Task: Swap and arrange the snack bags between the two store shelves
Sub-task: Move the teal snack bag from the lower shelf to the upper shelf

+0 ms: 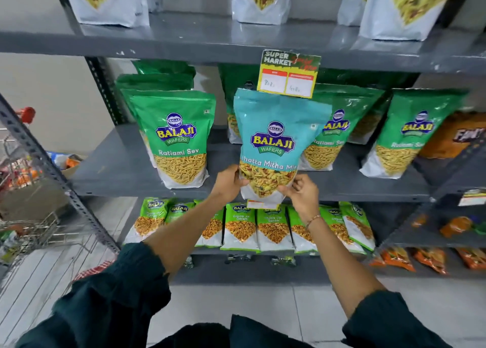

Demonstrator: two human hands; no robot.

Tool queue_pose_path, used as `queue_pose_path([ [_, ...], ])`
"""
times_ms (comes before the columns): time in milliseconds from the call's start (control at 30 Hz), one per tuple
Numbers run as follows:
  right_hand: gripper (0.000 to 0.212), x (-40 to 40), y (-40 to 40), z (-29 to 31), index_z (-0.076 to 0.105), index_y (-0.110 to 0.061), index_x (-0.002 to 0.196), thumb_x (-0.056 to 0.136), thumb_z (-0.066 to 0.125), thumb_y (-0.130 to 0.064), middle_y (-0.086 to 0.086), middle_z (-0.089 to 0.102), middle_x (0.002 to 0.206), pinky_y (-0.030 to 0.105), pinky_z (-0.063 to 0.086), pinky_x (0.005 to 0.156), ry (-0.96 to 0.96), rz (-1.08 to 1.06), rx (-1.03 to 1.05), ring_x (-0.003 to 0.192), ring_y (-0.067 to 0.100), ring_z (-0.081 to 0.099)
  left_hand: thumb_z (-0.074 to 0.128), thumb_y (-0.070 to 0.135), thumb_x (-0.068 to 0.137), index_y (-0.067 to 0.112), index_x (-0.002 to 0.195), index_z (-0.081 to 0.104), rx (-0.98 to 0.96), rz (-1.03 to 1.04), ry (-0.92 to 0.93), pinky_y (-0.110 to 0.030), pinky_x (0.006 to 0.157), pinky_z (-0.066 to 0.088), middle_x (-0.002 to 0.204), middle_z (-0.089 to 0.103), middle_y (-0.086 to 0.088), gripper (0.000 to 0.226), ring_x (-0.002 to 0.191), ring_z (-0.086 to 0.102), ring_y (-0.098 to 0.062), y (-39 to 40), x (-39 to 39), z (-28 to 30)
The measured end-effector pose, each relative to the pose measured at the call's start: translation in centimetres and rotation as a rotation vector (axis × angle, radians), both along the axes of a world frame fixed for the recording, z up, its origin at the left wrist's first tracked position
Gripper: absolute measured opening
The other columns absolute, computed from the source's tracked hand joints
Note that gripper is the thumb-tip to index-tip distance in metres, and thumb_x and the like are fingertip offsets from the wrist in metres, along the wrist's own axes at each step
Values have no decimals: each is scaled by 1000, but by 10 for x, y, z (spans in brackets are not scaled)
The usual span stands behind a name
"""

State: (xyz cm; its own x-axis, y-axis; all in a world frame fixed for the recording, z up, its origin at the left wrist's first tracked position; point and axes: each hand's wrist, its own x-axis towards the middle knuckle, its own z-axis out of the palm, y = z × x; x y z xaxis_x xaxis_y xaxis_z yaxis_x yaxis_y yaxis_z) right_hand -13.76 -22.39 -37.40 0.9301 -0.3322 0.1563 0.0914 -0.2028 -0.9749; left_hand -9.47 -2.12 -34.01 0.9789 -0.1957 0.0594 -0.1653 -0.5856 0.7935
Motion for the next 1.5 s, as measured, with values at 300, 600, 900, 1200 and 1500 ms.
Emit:
queue_pose_path([
  [300,31,-66,13,66,55,-16,77,62,82,-10,3,64,75,29,54,70,-117,42,-6,75,17,62,63,16,85,1,94,52,-20,-73,-159,-26,51,27,75,50,-13,21,70,45,-21,27,-74,64],
  [600,31,-87,36,163,58,-14,82,62,81,-11,17,70,96,36,56,79,-267,126,-15,89,25,67,67,22,81,1,96,61,-20,-74,-334,-32,77,50,94,69,-19,26,89,62,-35,65,-105,164],
  [900,33,-56,49,283,60,-15,83,58,83,-13,5,71,89,24,56,72,-465,189,-66,84,16,69,69,23,79,5,97,65,-11,-58,-526,-29,69,48,99,71,-11,26,82,61,-21,88,-85,278],
  [1200,28,15,37,348,59,-20,75,60,83,-23,-4,68,74,24,50,68,-493,144,-186,71,11,63,70,28,79,2,88,65,-26,-6,-528,-34,70,45,89,70,-17,28,79,60,-27,74,-11,333],
  [1500,31,108,15,355,59,-17,83,61,81,-17,5,71,89,26,53,74,-399,152,-173,87,18,67,69,21,80,8,96,67,-104,28,-436,-29,74,42,96,68,-5,21,87,60,-19,41,80,334],
])
